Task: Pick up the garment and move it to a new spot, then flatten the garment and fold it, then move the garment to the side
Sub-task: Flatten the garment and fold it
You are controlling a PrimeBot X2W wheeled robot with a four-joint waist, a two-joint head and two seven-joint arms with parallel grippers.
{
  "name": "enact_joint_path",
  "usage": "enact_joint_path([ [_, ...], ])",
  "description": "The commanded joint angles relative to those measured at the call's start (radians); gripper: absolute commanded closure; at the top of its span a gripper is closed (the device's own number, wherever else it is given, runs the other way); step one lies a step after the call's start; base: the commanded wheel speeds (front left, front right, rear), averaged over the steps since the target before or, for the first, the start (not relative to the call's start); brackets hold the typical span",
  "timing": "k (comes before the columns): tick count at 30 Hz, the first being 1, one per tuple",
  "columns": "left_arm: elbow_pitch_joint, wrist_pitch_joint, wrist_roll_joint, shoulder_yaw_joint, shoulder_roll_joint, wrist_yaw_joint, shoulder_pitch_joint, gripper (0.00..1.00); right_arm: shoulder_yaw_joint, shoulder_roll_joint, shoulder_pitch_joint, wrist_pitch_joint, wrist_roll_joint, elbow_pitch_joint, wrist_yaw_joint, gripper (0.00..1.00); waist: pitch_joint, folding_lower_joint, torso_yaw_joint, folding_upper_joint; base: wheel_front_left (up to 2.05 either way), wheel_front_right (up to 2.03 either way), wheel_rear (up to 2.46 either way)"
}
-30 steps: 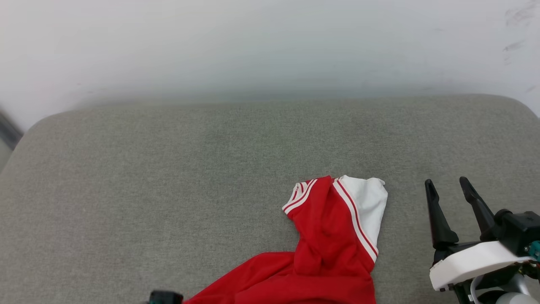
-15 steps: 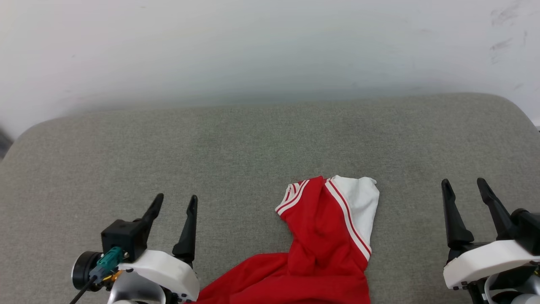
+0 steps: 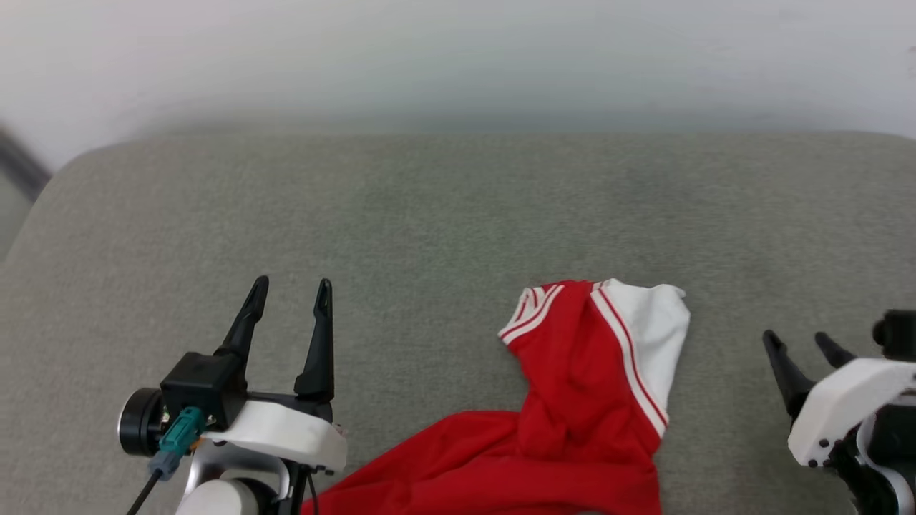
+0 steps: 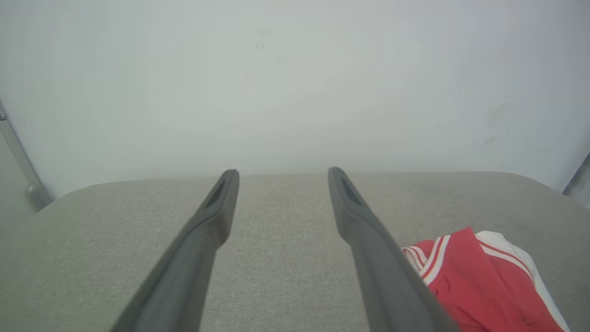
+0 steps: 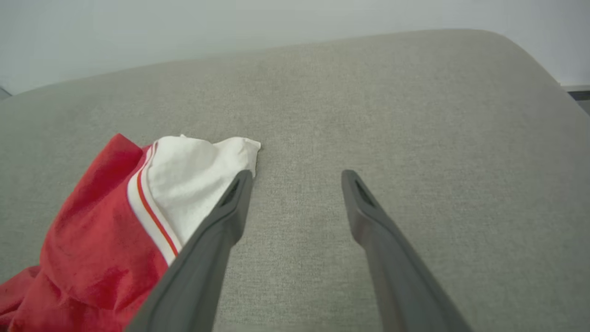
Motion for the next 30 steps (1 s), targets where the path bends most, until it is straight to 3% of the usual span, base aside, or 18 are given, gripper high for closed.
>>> enact_joint_path([
  [1, -0.007, -0.01, 0.008, -0.006, -0.006, -0.002, -0.021, 0.0, 0.026, -0.036, -0.04, 0.083, 0.022, 0.021, 0.0, 0.0, 0.047, 0.0, 0.051, 0.0, 0.0, 0.0, 0.0],
  [5, -0.005, -0.027, 0.018, -0.02, -0.018, -0.012, -0.053, 0.0, 0.078, -0.085, -0.104, 0.237, 0.063, 0.047, 0.0, 0.0, 0.091, 0.0, 0.104, 0.0, 0.0, 0.0, 0.0],
  [13, 0.015, -0.049, 0.018, -0.033, -0.041, -0.022, -0.09, 0.0, 0.17, -0.148, -0.2, 0.383, 0.1, 0.164, 0.0, 0.0, 0.161, 0.0, 0.155, 0.0, 0.0, 0.0, 0.0],
  [19, 0.047, -0.059, 0.007, -0.038, -0.053, -0.032, -0.103, 0.0, 0.19, -0.112, -0.183, 0.497, 0.128, 0.312, 0.0, 0.03, 0.173, 0.0, 0.163, 0.0, 0.0, 0.0, 0.0],
  [20, 0.054, -0.06, 0.004, -0.036, -0.053, -0.033, -0.103, 0.0, 0.193, -0.107, -0.184, 0.503, 0.131, 0.318, 0.0, 0.86, 0.17, 0.0, 0.16, 0.0, 0.0, 0.0, 0.0],
  [21, 0.06, -0.063, 0.002, -0.034, -0.052, -0.034, -0.101, 0.0, 0.195, -0.104, -0.186, 0.5, 0.135, 0.319, 0.0, 1.0, 0.165, 0.0, 0.154, 0.0, 0.0, 0.0, 0.0],
  [30, 0.065, -0.045, -0.01, -0.022, -0.026, -0.017, -0.054, 0.0, 0.179, -0.145, -0.3, 0.32, 0.105, 0.176, 0.0, 1.0, 0.092, 0.0, 0.056, 0.0, 0.0, 0.0, 0.0],
])
